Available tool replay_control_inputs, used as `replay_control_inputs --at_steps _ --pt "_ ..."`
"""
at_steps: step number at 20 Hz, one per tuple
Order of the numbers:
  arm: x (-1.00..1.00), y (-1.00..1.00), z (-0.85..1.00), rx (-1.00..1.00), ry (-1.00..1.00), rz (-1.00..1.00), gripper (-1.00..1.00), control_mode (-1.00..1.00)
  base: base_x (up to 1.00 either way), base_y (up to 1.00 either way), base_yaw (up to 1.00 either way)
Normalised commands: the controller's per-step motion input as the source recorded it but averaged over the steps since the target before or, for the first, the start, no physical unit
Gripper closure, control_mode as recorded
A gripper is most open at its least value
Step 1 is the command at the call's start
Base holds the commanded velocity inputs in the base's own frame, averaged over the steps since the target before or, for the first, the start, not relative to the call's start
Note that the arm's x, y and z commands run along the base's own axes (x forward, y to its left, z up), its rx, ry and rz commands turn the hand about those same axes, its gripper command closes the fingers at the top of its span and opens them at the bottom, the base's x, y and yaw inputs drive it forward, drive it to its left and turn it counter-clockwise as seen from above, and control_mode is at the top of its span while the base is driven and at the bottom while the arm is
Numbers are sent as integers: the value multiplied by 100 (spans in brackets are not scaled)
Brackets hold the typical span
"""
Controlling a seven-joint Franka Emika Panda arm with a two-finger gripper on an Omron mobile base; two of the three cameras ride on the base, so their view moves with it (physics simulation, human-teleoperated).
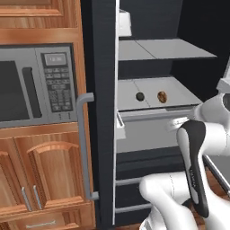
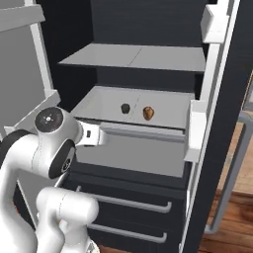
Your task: Move the bell pepper and bread from the top shelf to the second highest shelf to make space. Then, place the pitcher from the counter on the cleared top shelf.
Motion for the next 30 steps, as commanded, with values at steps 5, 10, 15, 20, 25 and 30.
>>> replay_control_inputs --at_steps 5,10,15,20,25,30 --pt "0 0 0 0 0 0 -100 100 -65 -2 16" --pt "0 0 0 0 0 0 -100 100 -54 -2 35" --pt "0 0 0 0 0 0 -100 100 -34 8 55" --pt "0 0 0 0 0 0 -100 100 -1 1 67" --pt "0 0 0 0 0 0 -100 100 0 0 73" --pt "0 0 0 0 0 0 -100 100 3 3 75"
